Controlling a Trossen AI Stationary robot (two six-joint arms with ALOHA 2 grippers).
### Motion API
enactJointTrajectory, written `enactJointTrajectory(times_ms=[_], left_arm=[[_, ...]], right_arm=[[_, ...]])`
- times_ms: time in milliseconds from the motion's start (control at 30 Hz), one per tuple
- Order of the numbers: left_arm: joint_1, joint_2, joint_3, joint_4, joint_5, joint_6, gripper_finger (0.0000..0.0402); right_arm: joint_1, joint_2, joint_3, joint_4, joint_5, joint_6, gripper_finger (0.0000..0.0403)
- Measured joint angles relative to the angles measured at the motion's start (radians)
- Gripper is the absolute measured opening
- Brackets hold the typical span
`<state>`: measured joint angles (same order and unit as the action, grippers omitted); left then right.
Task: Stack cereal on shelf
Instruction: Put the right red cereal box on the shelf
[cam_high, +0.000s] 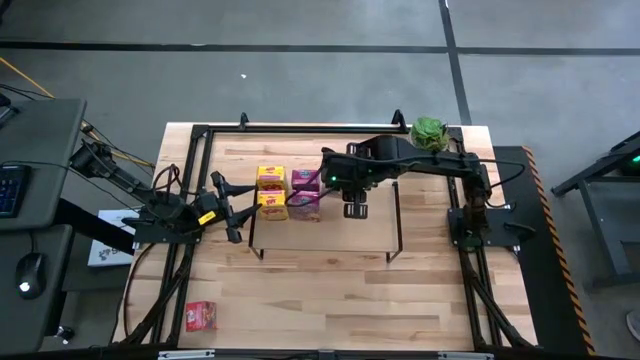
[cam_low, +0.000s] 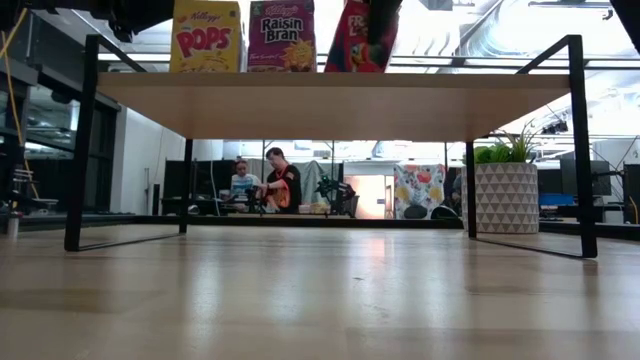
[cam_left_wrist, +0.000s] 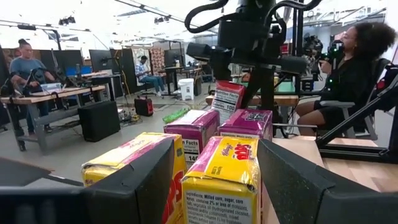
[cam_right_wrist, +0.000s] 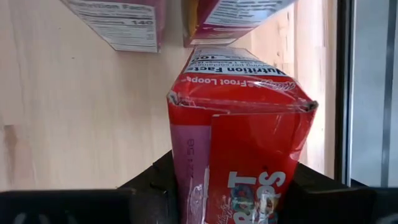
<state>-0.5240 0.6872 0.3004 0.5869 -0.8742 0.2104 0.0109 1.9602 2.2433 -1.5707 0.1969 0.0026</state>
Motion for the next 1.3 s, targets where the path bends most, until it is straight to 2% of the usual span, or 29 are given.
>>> enactJointTrajectory(times_ms=[500,700,833,967,1300], left_arm=[[0.0,0.0,0.0,-0.033,0.0,-0.028,0.022],[0.0,0.0,0.0,-0.048,0.0,-0.061,0.022],[0.001,0.0,0.0,-0.051,0.0,-0.061,0.022],[0.01,0.0,0.0,-0.045,0.0,-0.061,0.022],[0.027,0.0,0.0,-0.05,0.0,-0.061,0.022]], right_arm=[[0.0,-0.122,-0.008,0.003,0.008,0.09,0.0142],[0.0,-0.227,-0.228,-0.004,-0.095,0.106,0.0142],[0.001,-0.309,-0.313,-0.006,-0.062,0.153,0.0142],[0.0,-0.31,-0.35,-0.001,-0.041,0.141,0.0142],[-0.015,-0.213,-0.361,0.013,-0.014,-0.004,0.0142]])
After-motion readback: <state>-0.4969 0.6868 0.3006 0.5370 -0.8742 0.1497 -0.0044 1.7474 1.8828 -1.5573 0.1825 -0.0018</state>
